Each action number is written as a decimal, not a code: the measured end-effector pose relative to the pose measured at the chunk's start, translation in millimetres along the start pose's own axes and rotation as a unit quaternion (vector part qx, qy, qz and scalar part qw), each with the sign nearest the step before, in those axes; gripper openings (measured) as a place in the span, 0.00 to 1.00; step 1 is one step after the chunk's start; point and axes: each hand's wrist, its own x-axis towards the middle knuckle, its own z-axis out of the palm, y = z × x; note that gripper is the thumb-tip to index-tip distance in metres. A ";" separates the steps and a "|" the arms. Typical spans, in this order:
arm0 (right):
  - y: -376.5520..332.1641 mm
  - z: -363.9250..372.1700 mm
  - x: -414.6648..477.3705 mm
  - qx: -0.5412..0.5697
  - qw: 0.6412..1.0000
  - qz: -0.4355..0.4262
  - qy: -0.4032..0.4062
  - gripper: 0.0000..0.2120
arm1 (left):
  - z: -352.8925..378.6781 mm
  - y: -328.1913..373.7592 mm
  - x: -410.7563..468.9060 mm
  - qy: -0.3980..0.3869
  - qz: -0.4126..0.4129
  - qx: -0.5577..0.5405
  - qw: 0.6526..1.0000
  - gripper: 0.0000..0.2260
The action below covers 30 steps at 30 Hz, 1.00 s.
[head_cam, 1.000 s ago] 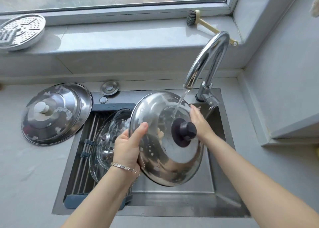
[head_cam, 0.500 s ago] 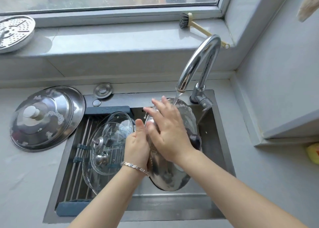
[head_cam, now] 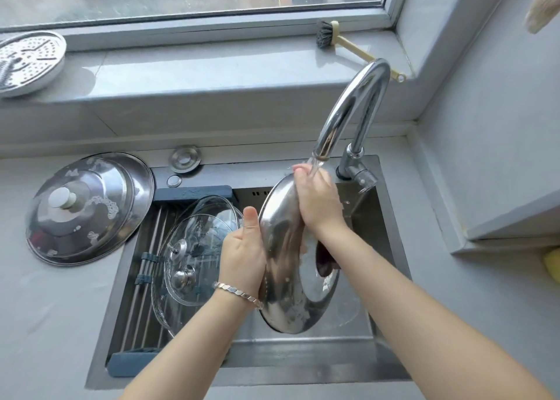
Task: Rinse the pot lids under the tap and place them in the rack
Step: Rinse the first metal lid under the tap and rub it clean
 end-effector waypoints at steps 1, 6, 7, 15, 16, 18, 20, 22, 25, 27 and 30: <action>0.6 0.9 3.5 0.003 1.000 0.025 0.009 0.19 | 0.6 -0.9 0.2 -0.001 0.001 0.004 1.000 0.24; -3.0 23.4 -48.1 -0.098 0.973 -0.205 -0.035 0.27 | 1.8 -4.5 5.0 -0.003 -0.003 -0.045 0.999 0.28; -0.7 21.5 -43.9 -0.092 0.972 -0.212 -0.040 0.28 | 1.2 -4.5 5.2 -0.007 0.002 -0.046 0.999 0.29; -6.4 11.7 -27.5 -0.083 0.988 -0.125 -0.018 0.25 | 3.1 -0.2 -1.7 -0.003 0.018 -0.046 0.999 0.25; -8.9 11.4 -34.3 -0.079 0.982 -0.169 -0.029 0.25 | 2.6 0.0 -1.2 0.003 0.024 -0.046 0.999 0.25; -2.3 6.6 -20.3 -0.041 0.988 -0.148 -0.011 0.21 | 0.2 0.7 -1.5 0.008 0.037 -0.043 0.998 0.24; 13.8 0.9 14.0 0.049 0.998 0.038 -0.015 0.16 | -2.8 0.4 -3.8 0.006 0.053 -0.026 0.998 0.24; 31.8 -4.5 41.5 0.150 0.961 0.227 -0.044 0.16 | -3.9 -1.0 -5.7 0.001 0.065 -0.029 0.997 0.24; 49.2 -0.3 60.6 0.220 0.931 0.290 -0.035 0.14 | -3.1 -1.7 -4.9 0.001 0.064 -0.050 0.997 0.25; 36.9 6.1 58.5 0.184 0.945 0.270 -0.015 0.13 | -0.6 0.3 -4.0 0.000 0.067 -0.054 0.996 0.26; 2.7 17.2 30.2 0.070 0.994 0.085 -0.006 0.16 | 6.8 3.3 7.0 0.025 0.042 -0.073 0.996 0.23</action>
